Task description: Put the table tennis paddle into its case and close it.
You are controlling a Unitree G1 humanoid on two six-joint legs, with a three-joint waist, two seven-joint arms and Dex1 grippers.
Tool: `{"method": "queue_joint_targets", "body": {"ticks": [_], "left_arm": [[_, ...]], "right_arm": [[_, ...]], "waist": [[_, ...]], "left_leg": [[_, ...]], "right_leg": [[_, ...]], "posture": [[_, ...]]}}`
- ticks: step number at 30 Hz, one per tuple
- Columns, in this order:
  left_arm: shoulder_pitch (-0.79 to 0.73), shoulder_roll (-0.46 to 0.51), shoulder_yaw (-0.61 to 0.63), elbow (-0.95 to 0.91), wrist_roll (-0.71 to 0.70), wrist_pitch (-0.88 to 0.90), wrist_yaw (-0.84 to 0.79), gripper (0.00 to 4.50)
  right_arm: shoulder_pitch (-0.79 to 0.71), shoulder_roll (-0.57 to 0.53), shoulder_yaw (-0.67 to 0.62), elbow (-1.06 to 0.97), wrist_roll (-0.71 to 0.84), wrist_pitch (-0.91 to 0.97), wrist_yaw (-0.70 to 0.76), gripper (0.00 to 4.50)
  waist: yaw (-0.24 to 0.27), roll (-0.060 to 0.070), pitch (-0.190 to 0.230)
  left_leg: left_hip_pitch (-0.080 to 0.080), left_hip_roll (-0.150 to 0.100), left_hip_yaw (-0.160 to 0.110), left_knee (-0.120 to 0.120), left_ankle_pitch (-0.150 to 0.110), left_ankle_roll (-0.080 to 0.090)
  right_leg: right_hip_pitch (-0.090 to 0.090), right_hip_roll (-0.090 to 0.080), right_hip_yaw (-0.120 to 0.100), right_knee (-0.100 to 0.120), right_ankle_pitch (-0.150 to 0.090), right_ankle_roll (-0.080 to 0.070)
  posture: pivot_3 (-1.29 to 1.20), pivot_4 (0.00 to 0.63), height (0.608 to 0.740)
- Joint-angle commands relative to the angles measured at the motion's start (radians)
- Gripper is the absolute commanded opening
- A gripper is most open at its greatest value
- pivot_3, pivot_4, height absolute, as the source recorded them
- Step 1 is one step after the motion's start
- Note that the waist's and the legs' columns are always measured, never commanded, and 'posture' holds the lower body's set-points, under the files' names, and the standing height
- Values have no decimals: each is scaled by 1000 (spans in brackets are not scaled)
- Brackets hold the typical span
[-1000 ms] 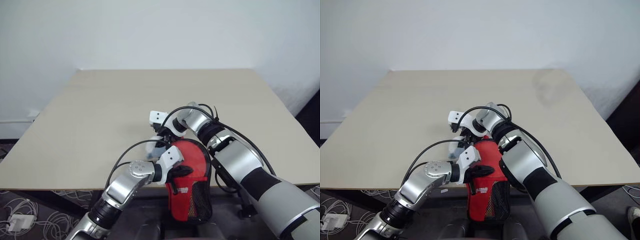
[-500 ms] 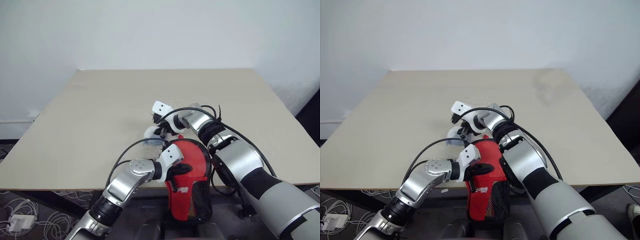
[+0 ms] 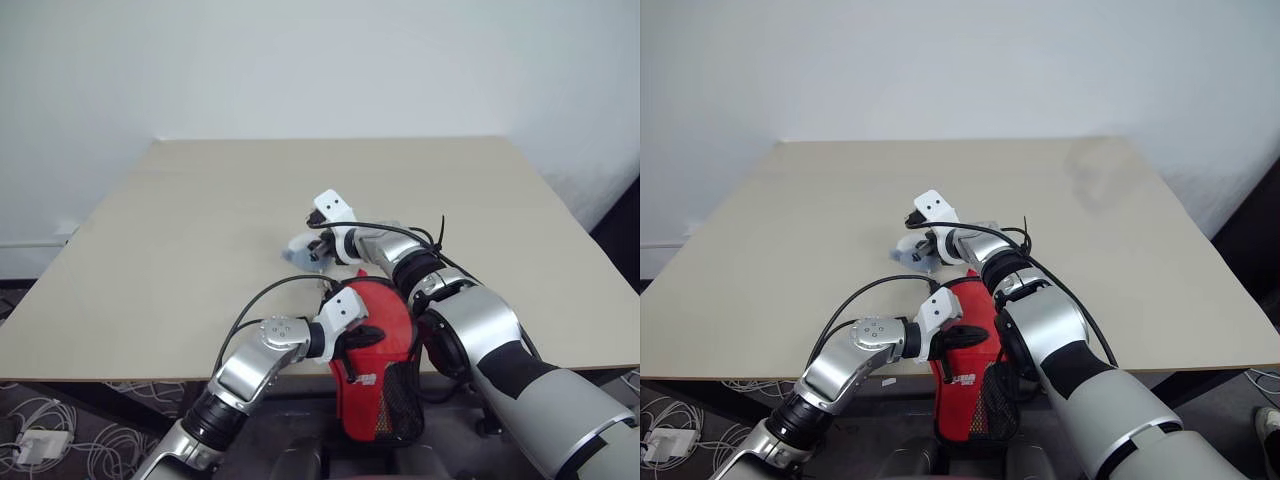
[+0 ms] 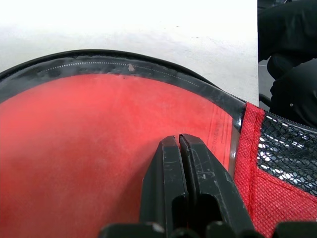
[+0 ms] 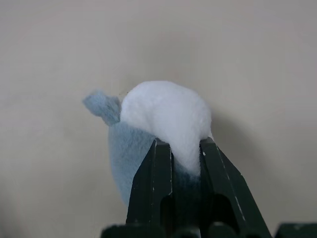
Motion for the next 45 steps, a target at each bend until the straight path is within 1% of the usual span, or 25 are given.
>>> {"method": "queue_joint_targets", "body": {"ticks": [1, 8, 12, 20, 25, 28, 33, 39, 45], "left_arm": [[-15, -2, 23, 2, 10, -23, 2, 0], [-23, -11, 32, 31, 25, -54, 18, 0], [-28, -17, 38, 48, 32, -64, 24, 0], [-39, -37, 50, 91, 48, -83, 23, 0], [-67, -57, 52, 161, 57, -108, 17, 0], [-88, -69, 51, 205, 63, -125, 12, 0], [-119, -81, 40, 269, 81, -153, 1, 0], [-126, -87, 34, 293, 96, -155, -15, 0], [-122, -83, 33, 296, 103, -151, -29, 0]], "right_arm": [[-44, -20, -64, -32, 45, -42, -122, 177], [-56, -70, -121, -32, 74, -54, -246, 177], [-57, -101, -108, -39, 54, -62, -276, 177], [-26, -126, -32, -54, -1, -38, -260, 177], [5, -120, -13, -57, -3, -15, -238, 177], [18, -122, -13, -61, 1, -14, -254, 177], [41, -157, -44, -52, 16, -7, -348, 177], [63, -215, -99, -55, 43, 10, -486, 177], [80, -265, -130, -76, 63, 38, -559, 177]], "waist": [[0, 0, 0], [-4, 0, 0], [-19, 0, 0], [-33, 1, 0], [-32, 1, 0], [-32, 1, 0], [-31, 1, -1], [-30, 2, -1], [-30, 4, -2]], "left_leg": [[0, 0, 0, 0, 0, 0], [0, 0, 0, 0, 0, 1], [0, 0, 0, -1, 1, 1], [0, 0, 0, -1, 1, 1], [0, 0, -1, -1, 1, 1], [1, 0, -1, -1, 1, 1], [2, -1, -1, -1, 1, 1], [2, -1, -1, -1, 1, 1], [2, -2, -1, 0, 2, 2]], "right_leg": [[0, 0, 0, 0, 0, 0], [2, 0, 0, 0, 0, 0], [3, 0, 0, 0, 0, 0], [3, 0, 0, 0, 0, 0], [4, 0, -1, 0, 0, 0], [5, 0, -1, -1, 0, 0], [5, 0, -1, -1, 0, 0], [7, -1, -1, -1, 0, 0], [8, -1, -1, -1, 0, 0]], "posture": [[0, 0, 734], [0, 0, 734], [0, 0, 734], [0, 0, 734], [0, 0, 734], [0, 0, 734], [0, 0, 734], [0, 0, 734], [0, 0, 734]]}}
